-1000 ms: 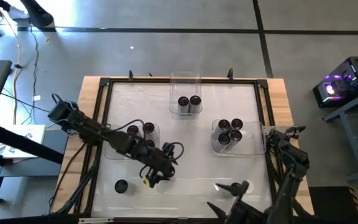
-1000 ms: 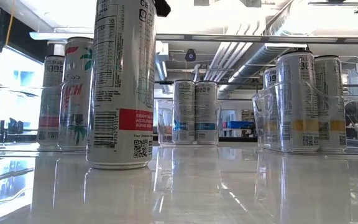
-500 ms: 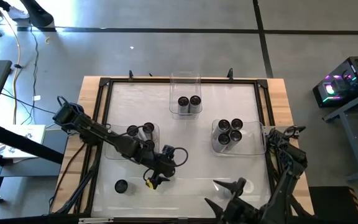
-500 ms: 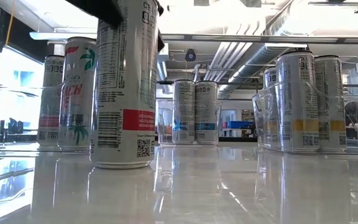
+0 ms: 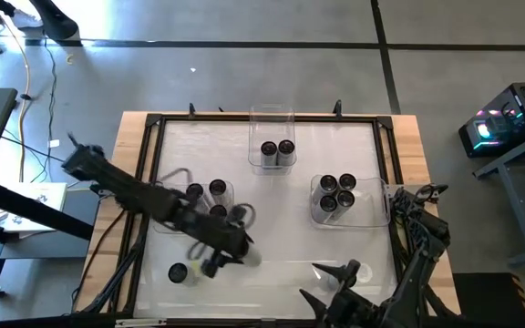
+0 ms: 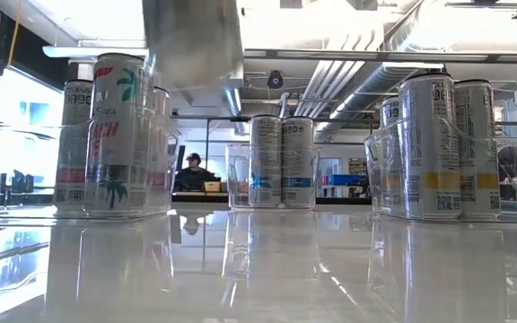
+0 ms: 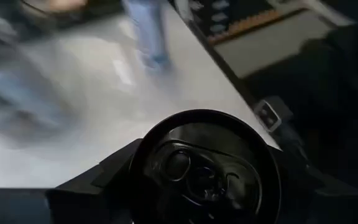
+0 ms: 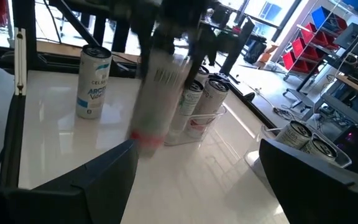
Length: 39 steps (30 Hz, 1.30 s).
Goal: Sort soda cans
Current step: Put the white-pink soda can into the bottom left transparent bin
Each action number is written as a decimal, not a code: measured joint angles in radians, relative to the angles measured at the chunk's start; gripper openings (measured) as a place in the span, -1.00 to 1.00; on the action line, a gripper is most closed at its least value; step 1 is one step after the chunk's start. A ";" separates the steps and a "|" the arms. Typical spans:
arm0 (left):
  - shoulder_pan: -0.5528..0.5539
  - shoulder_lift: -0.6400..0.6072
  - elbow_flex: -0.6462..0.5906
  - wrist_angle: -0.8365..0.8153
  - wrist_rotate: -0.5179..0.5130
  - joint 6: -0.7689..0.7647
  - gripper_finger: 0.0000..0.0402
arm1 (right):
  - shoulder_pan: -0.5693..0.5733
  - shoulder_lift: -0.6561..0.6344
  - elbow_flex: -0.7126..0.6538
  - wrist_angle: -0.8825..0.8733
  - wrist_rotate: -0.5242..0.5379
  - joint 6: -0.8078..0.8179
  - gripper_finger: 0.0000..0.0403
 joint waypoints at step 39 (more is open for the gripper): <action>-0.236 -0.375 -0.376 -0.504 -0.585 -0.812 0.24 | -0.058 0.000 0.000 -0.004 -0.036 -0.044 0.64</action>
